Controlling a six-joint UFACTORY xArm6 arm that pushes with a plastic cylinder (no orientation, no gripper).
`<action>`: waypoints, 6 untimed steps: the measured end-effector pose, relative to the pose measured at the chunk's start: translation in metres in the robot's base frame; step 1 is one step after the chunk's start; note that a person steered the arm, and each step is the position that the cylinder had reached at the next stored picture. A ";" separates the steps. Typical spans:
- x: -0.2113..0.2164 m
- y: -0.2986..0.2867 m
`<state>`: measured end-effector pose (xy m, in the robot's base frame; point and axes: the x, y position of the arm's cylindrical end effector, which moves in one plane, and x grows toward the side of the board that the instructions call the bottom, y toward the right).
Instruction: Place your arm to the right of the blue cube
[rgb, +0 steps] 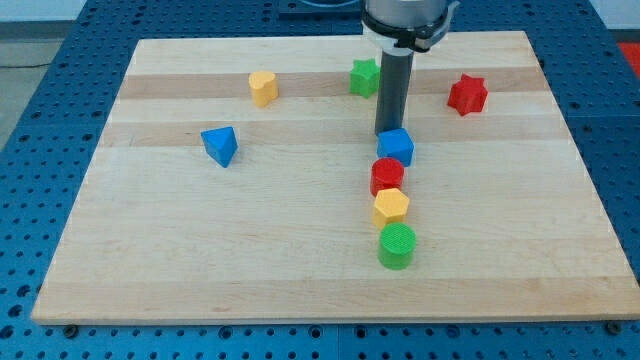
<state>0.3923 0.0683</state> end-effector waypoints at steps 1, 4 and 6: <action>-0.005 0.012; 0.005 0.069; 0.010 0.060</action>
